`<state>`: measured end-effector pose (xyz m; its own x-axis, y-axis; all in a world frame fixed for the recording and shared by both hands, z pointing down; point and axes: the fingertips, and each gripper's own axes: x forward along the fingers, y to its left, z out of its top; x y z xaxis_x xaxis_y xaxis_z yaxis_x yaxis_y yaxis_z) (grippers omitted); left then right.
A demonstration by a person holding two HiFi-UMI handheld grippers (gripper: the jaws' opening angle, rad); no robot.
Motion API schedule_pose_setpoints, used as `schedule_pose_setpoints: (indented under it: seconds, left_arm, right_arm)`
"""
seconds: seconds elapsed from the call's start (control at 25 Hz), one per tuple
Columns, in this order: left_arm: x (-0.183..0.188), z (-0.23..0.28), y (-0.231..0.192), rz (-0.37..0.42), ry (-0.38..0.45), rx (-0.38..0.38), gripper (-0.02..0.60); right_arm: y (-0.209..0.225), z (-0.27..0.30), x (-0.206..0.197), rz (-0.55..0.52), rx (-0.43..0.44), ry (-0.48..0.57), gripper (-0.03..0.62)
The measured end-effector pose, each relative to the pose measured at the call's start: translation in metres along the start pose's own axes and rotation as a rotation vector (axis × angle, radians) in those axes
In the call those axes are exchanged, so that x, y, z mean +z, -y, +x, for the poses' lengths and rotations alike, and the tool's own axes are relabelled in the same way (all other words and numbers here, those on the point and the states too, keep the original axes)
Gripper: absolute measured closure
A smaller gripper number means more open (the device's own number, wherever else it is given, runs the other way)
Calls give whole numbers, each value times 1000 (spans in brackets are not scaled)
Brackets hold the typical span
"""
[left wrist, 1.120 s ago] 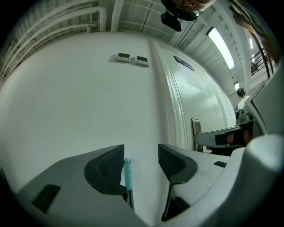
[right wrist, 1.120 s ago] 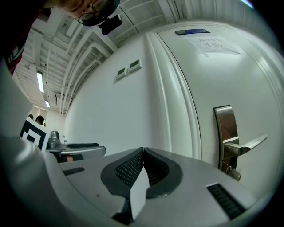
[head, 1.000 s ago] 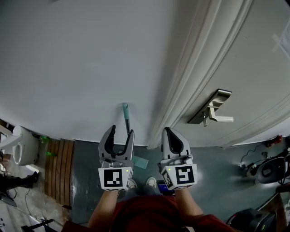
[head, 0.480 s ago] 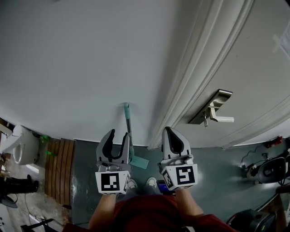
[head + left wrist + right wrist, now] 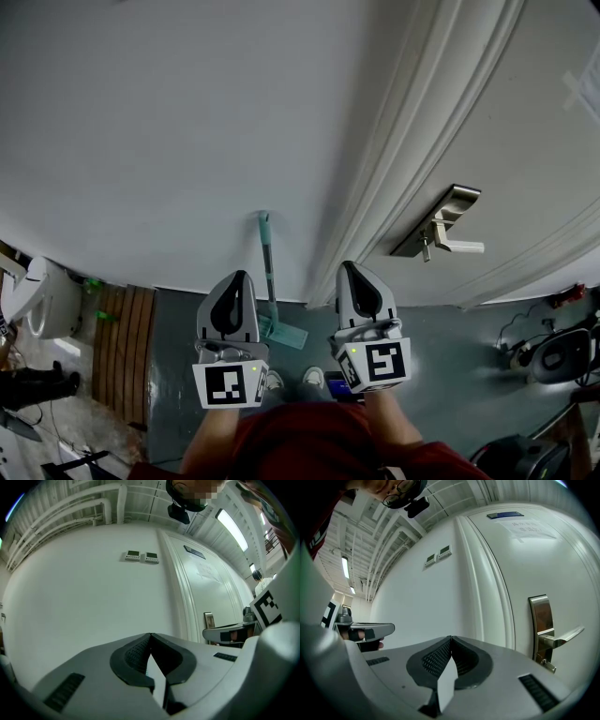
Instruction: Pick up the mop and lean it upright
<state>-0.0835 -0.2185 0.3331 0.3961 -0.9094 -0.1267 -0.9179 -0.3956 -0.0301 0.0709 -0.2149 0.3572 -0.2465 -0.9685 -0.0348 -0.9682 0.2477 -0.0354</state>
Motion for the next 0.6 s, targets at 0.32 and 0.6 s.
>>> schedule_pose_setpoints:
  seconds: [0.32,0.6]
  left_arm:
    - [-7,-2,0,7,-21,15,568]
    - [-9,-6,0,22,-25,24,568]
  right_arm:
    - [-7,-1,3,-36,24,1,579]
    - [-8,-4,4,-30,29,8,579]
